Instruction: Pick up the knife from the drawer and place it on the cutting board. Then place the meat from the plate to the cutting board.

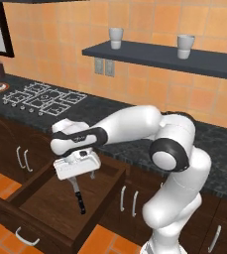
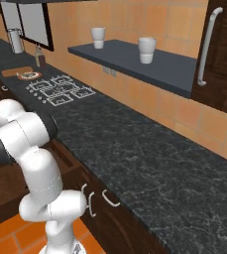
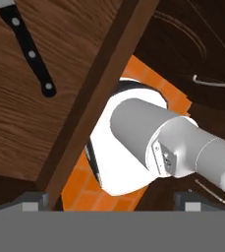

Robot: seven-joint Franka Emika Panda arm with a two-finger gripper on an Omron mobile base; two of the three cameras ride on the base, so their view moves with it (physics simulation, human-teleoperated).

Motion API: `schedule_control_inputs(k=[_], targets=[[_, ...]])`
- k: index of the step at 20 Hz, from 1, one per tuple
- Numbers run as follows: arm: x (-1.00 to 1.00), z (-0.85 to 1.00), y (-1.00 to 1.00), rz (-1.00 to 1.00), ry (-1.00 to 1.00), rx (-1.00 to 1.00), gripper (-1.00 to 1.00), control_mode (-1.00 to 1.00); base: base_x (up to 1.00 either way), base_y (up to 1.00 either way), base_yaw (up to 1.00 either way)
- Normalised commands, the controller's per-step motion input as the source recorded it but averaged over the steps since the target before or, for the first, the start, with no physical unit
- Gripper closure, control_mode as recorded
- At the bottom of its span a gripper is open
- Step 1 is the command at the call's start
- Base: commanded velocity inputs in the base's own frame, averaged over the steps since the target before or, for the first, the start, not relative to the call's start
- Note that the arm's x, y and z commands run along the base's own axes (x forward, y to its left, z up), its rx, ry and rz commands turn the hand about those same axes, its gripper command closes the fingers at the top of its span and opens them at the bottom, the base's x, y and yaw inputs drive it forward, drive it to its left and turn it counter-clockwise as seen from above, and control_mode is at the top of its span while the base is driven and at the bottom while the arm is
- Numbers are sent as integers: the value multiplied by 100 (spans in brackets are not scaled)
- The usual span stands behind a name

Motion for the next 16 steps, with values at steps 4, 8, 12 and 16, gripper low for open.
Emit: schedule_control_inputs(k=[4,8,12,16], targets=[[65,-47,12,1,6,0,-100,-100,0,0,0],[40,-12,3,8,4,11,-100,-100,0,0,0],[21,-48,2,14,0,3,-100,-100,0,0,0],[24,-41,9,12,-2,3,-100,-100,0,0,0]])
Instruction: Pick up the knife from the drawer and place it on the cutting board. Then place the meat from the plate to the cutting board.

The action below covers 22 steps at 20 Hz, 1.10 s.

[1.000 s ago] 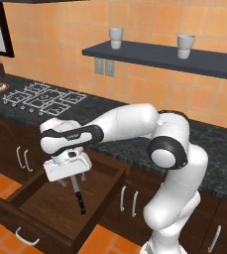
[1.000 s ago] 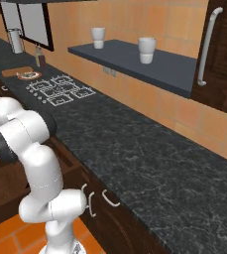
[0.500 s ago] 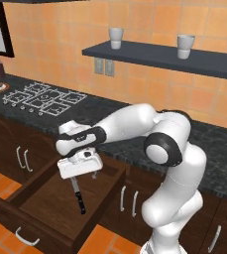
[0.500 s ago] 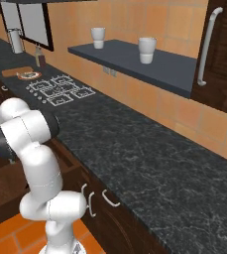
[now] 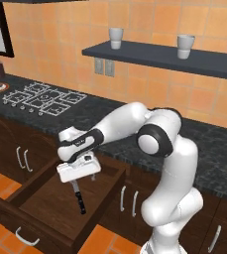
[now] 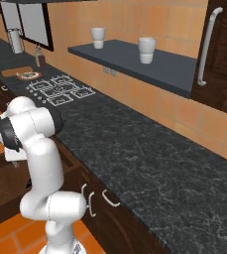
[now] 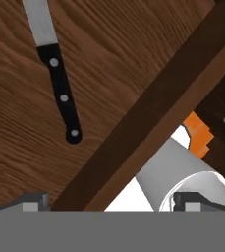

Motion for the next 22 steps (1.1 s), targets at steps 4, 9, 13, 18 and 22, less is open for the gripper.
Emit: schedule_control_inputs(k=[4,9,13,18,22], targets=[[17,-7,1,8,-6,21,-100,-100,0,0,0],[14,-32,0,8,-20,23,-100,-100,0,0,0],[22,-40,3,6,-22,17,-100,-100,0,0,0],[30,-39,27,7,-8,8,-100,-100,0,0,0],[32,-39,50,4,0,-3,-100,-100,0,0,0]])
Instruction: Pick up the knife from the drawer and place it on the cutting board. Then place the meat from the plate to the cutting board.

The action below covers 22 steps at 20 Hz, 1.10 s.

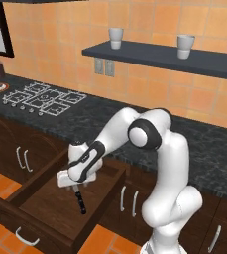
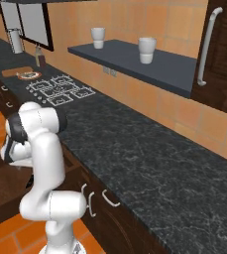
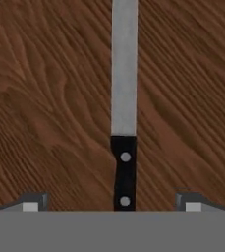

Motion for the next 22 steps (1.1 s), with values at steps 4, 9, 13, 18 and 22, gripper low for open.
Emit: schedule_control_inputs(k=[4,9,13,18,22], targets=[[17,-25,28,1,1,-13,-100,-100,0,0,0],[15,-42,1,0,0,-9,-100,-100,0,0,0],[2,-56,0,0,0,-5,-100,-100,0,0,0],[0,-62,-1,0,0,-1,-100,-100,0,0,0],[-1,-80,0,0,-2,0,100,-100,0,0,0]])
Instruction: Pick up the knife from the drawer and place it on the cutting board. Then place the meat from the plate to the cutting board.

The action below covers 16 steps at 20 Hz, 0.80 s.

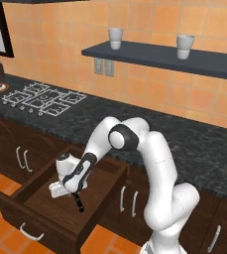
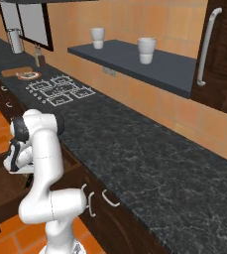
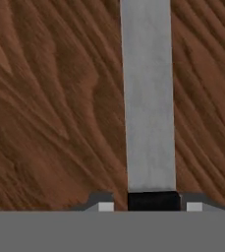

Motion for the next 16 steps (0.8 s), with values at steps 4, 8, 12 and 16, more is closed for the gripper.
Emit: schedule_control_inputs(k=[4,8,12,16], targets=[[-9,-31,0,1,0,1,100,-100,0,0,0],[-9,9,0,1,0,6,100,-100,0,0,0],[-22,89,-25,1,-1,10,100,-100,0,0,0],[-52,100,-79,-1,-5,8,100,-100,0,0,0]])
